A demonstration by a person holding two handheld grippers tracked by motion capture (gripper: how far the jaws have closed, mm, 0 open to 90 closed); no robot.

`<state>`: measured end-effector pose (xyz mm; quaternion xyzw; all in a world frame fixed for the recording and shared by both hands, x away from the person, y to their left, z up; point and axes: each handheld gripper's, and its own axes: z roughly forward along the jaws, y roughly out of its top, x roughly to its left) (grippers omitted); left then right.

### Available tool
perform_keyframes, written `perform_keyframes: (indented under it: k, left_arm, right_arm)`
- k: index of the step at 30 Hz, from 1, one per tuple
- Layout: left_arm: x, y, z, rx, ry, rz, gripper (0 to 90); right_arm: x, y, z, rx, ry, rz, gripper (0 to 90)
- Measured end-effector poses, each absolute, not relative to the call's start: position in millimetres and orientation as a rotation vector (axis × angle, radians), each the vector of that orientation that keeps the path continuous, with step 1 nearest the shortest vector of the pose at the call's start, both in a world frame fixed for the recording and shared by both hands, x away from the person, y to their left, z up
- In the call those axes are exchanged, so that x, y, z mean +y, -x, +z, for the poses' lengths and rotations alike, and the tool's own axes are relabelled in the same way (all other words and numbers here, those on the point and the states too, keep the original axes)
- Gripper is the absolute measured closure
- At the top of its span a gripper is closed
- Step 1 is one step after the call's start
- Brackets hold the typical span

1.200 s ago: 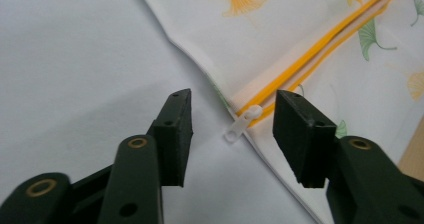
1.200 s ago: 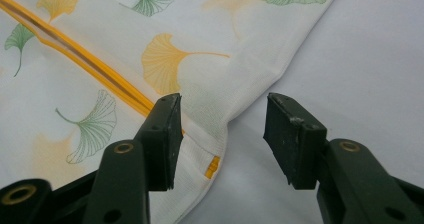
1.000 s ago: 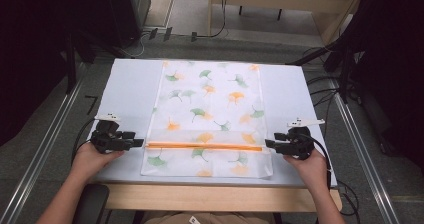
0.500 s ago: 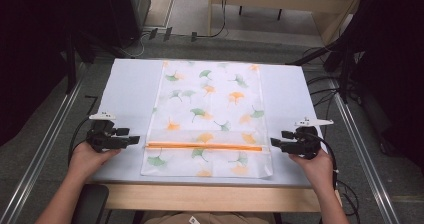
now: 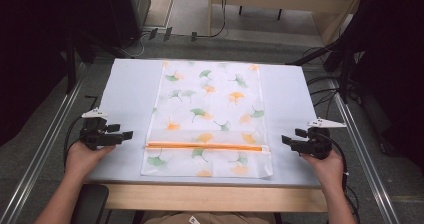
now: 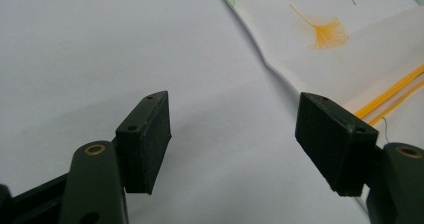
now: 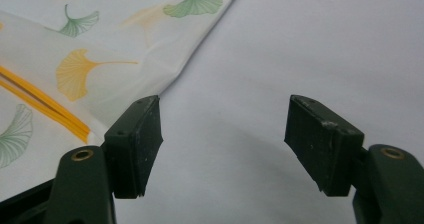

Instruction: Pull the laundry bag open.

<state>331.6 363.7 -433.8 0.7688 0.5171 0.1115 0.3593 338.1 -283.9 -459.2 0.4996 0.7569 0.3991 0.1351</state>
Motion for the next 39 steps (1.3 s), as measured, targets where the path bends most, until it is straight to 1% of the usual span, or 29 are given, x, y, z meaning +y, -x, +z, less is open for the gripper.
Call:
perform_keyframes:
  k: [5, 13, 23, 39]
  left_arm:
    - [368.5, -332.4, -435.1, 1.344, -1.976, 0.302, 29.8]
    - [370.9, -335.6, -434.9, 1.338, -1.947, 0.342, 29.1]
    - [368.8, -336.6, -437.4, 1.364, -1.958, 0.351, 26.4]
    - [367.8, -337.2, -438.6, 1.368, -1.965, 0.36, 26.3]
  right_arm:
    - [-290.7, -338.4, -461.0, 2.166, -1.462, 1.139, 31.7]
    - [-290.2, -340.4, -462.4, 2.168, -1.456, 1.127, 31.4]
    - [-289.2, -340.6, -464.1, 2.173, -1.449, 1.098, 31.1]
    - [-288.4, -341.0, -465.3, 2.185, -1.452, 1.093, 31.0]
